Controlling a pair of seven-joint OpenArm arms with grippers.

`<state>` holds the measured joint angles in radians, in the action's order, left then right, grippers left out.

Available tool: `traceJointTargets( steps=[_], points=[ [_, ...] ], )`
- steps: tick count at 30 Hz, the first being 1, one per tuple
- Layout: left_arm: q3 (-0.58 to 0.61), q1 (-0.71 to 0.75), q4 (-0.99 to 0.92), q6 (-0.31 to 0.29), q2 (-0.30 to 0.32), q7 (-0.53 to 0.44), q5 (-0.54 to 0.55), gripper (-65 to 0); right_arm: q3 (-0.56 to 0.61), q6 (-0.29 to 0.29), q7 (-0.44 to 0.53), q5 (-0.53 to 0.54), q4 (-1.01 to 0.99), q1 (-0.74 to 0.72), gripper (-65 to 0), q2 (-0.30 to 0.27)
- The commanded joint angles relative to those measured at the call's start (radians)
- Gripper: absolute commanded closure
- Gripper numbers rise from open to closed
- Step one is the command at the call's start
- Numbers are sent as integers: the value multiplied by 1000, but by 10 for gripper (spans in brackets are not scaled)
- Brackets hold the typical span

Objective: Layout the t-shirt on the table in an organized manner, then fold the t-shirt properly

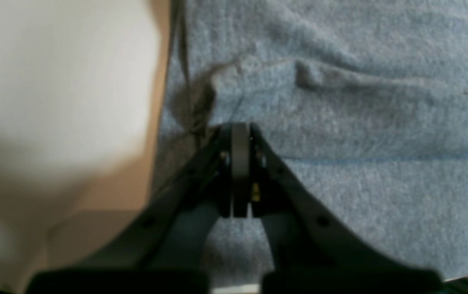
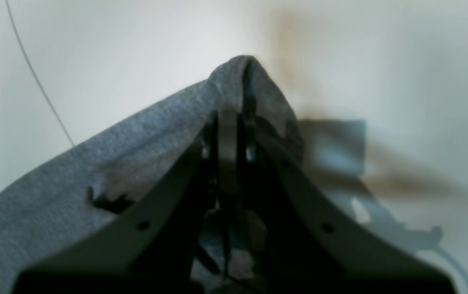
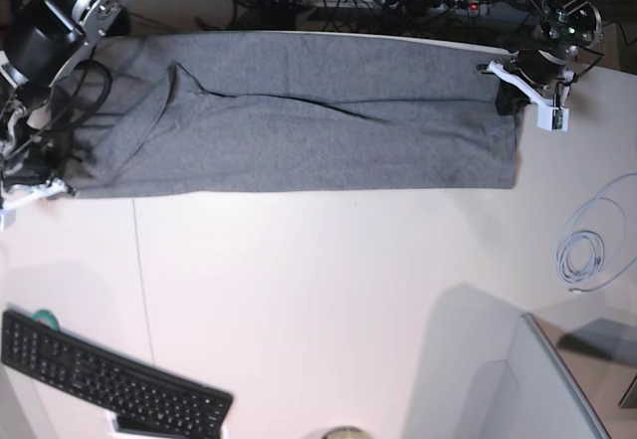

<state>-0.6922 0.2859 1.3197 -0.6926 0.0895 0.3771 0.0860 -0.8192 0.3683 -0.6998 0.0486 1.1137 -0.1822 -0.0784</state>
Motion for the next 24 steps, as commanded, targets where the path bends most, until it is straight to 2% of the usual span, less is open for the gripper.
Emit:
traceJointTargets(
  steps=[1,4,7,11,13,16,20,22,24],
  points=[
    [-5,0,24,-6,14,-19,14,0,-1,-18,15,10,19,-17,-15,-11],
    [-5,0,24,-6,14,-17,19,0,-1,-101,13,10,19,-15,-113,-10],
    [-5,0,24,-6,14,-17,21,0,-1,-137,10,10,19,-13,-176,-10],
    [-5,0,53,-6,14,-17,22,0,-7,-142,10,14,22,-13,-176,-8],
    [-5,0,83,-6,14,-17,22,0,-47,-142,12,14,58,-13,-180,-7],
    [-5,8,142,-6,14,-8,22,0,-96,-142,15,14,164,-12,-182,45],
    [-8,9,245,-6,10,107,30,0,-84,-136,15,14,319,26,-183,88],
    [-51,9,278,-6,8,147,100,0,-78,-134,16,14,392,53,-183,113],
    [-122,9,284,-6,13,168,238,0,-78,-133,22,14,454,79,-183,145]
  ],
)
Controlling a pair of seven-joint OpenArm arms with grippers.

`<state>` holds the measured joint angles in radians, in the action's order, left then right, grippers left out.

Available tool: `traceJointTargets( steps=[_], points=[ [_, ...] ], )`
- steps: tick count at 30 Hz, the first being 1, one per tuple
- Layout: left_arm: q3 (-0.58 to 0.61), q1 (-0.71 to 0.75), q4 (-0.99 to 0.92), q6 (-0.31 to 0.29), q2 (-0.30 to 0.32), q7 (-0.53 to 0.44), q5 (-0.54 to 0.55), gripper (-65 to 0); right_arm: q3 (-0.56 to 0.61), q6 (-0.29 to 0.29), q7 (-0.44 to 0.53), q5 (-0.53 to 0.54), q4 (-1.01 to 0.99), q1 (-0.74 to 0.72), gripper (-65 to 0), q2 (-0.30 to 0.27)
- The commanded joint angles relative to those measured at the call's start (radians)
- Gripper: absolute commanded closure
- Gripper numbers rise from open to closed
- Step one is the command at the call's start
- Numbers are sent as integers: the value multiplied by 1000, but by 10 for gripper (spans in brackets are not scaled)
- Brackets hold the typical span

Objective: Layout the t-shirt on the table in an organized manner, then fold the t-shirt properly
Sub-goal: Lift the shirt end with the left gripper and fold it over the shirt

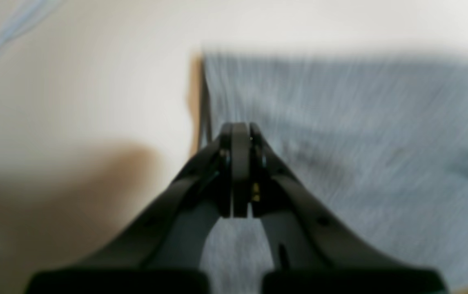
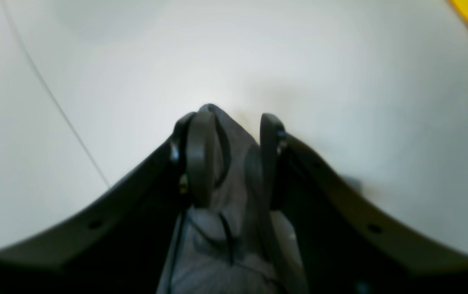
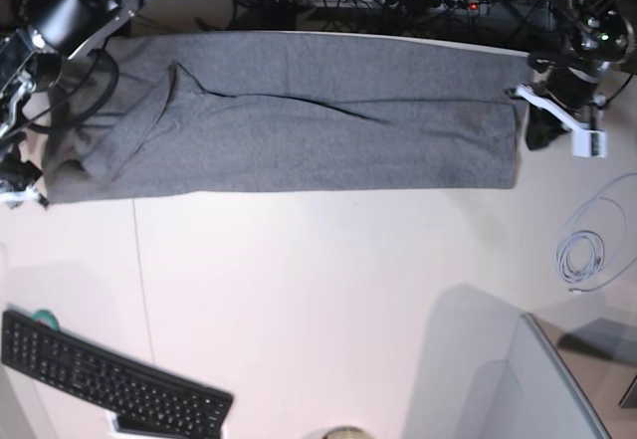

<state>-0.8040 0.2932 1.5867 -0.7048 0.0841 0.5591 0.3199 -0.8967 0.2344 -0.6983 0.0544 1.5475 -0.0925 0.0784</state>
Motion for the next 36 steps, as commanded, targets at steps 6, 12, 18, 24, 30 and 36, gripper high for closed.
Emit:
traceJointTargets(
  steps=[6,12,18,24,30,36],
  points=[
    [-62,4,-107,7,98,-9,249,-153,77,26,197,8,72,113,-183,18],
    [-47,-30,-277,7,125,-14,256,-620,219,23,358,8,72,254,-182,16],
    [25,-68,-437,7,142,-46,255,-630,276,23,380,8,72,293,-177,18],
    [143,-79,-523,7,147,-138,255,-630,276,23,380,8,72,293,-177,18],
    [269,-104,-625,7,147,-213,255,-568,274,24,380,8,72,296,-176,18],
    [278,-105,-629,7,162,-213,255,-127,276,24,378,8,103,307,-176,19]
  ],
)
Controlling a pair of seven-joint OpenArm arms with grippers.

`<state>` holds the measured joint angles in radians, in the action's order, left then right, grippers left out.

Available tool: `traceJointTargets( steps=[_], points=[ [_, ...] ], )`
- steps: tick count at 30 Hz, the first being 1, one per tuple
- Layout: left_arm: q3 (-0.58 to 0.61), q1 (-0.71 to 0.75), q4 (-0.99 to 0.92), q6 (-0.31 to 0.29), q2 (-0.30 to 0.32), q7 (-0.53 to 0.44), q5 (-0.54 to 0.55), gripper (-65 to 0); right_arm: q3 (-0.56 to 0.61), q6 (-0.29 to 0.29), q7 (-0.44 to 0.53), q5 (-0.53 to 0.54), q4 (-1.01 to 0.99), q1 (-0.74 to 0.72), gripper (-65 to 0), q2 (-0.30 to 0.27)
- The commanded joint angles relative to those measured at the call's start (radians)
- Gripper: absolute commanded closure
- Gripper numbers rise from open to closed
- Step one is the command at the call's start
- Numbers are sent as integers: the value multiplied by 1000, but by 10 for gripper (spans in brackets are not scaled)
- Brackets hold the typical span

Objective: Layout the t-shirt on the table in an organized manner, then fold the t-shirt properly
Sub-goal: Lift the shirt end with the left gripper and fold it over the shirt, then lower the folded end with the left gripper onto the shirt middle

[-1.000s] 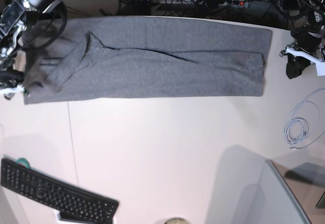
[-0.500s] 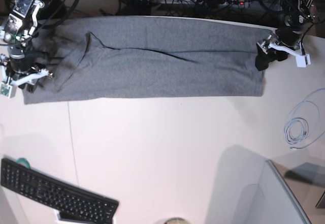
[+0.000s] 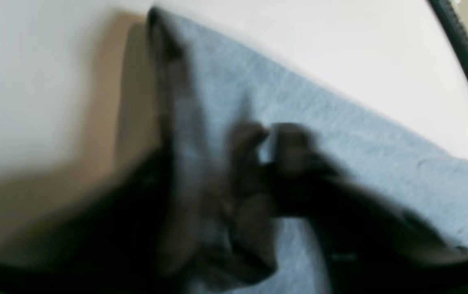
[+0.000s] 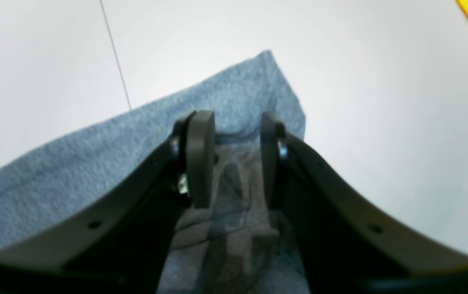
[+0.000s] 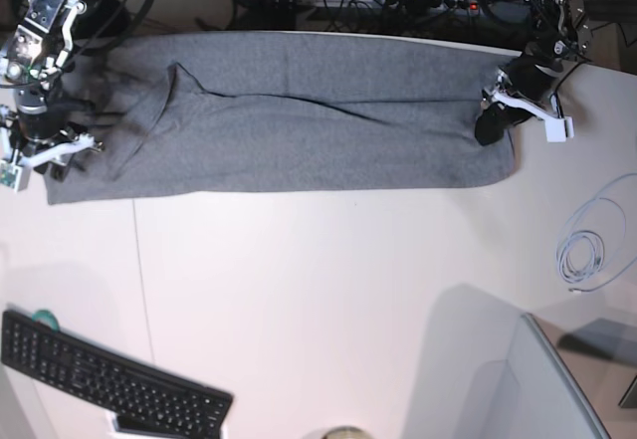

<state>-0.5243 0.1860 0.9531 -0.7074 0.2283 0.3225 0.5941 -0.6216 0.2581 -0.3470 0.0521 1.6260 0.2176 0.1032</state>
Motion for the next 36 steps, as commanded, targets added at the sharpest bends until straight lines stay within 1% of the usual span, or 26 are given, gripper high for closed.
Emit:
traceJointTargets(
  steps=[1,2,3,7,13,16,19,22,23,25,27,32,36],
  points=[
    [-1,0,4,9,27,23,-20,-43,3,0,27,10,38,1,-176,-6],
    [-1,-3,4,9,32,22,-20,0,3,0,26,10,53,3,-176,-4],
    [-1,-13,4,9,35,22,-20,0,3,0,26,10,63,4,-176,-3],
    [-1,-50,0,9,84,20,-20,0,4,2,24,10,87,6,-176,8],
    [-3,-92,27,9,176,20,-20,0,4,2,24,10,93,10,-176,8],
    [-43,-75,100,9,199,25,-20,0,4,2,24,10,93,21,-176,8],
    [-70,7,260,9,196,28,-20,0,4,2,24,10,93,22,-176,8],
    [-64,120,442,117,181,31,-20,0,3,2,24,10,93,24,-176,8],
    [-44,148,496,148,159,31,-20,0,3,2,24,10,93,24,-176,8],
    [-1,197,584,213,138,31,-20,0,3,2,24,10,93,24,-176,8],
    [39,229,633,266,113,31,-20,0,3,2,24,10,93,22,-176,8],
    [191,232,671,368,64,31,-20,0,4,4,24,10,93,21,-177,8],
    [349,178,665,441,64,31,-20,0,4,4,24,10,92,21,-179,5]
  ],
)
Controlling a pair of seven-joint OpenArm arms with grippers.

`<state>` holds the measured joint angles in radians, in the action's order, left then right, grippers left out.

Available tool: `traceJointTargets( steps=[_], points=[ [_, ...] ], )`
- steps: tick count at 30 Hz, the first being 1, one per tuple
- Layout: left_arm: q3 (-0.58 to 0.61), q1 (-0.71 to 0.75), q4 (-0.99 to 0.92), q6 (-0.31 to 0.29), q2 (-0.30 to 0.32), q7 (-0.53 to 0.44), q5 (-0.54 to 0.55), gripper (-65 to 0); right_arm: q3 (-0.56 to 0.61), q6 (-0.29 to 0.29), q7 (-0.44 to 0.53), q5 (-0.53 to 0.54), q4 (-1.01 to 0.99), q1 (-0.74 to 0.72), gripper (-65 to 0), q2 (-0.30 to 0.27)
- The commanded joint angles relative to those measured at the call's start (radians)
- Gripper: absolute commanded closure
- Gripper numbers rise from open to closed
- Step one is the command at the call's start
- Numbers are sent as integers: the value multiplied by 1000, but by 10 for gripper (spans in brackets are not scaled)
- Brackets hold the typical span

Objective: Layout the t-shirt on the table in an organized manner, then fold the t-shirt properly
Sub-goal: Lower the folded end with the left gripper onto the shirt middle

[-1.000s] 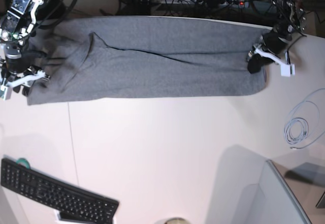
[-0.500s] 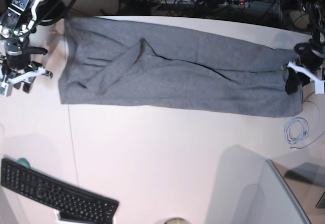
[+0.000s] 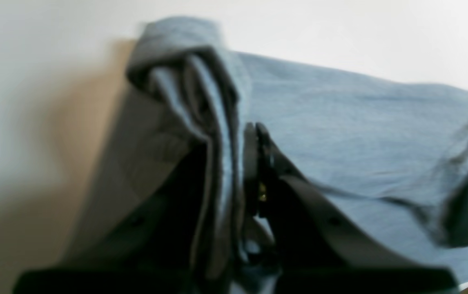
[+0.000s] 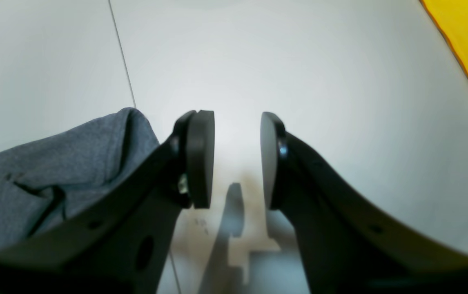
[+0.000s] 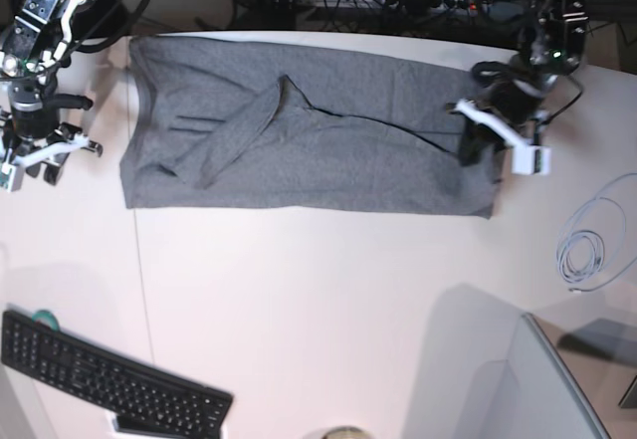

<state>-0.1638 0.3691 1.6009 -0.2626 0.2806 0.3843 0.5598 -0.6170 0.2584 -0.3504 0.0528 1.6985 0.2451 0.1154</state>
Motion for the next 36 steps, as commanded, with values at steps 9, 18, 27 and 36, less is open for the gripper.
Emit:
traceJointTargets(
  steps=[9,18,27,36],
  points=[
    [252,-135,-15,124,-16,-31,15,0,-2,3,27,9,15,-7,-179,-10],
    [329,-183,-119,124,-73,-31,16,0,-2,3,27,9,15,-7,-179,-12],
    [330,-180,-119,124,-70,-23,16,0,-1,3,27,9,15,-13,-180,-12],
    [329,-216,-119,124,-74,83,16,0,-2,3,27,9,15,-14,-182,-12]
  ],
)
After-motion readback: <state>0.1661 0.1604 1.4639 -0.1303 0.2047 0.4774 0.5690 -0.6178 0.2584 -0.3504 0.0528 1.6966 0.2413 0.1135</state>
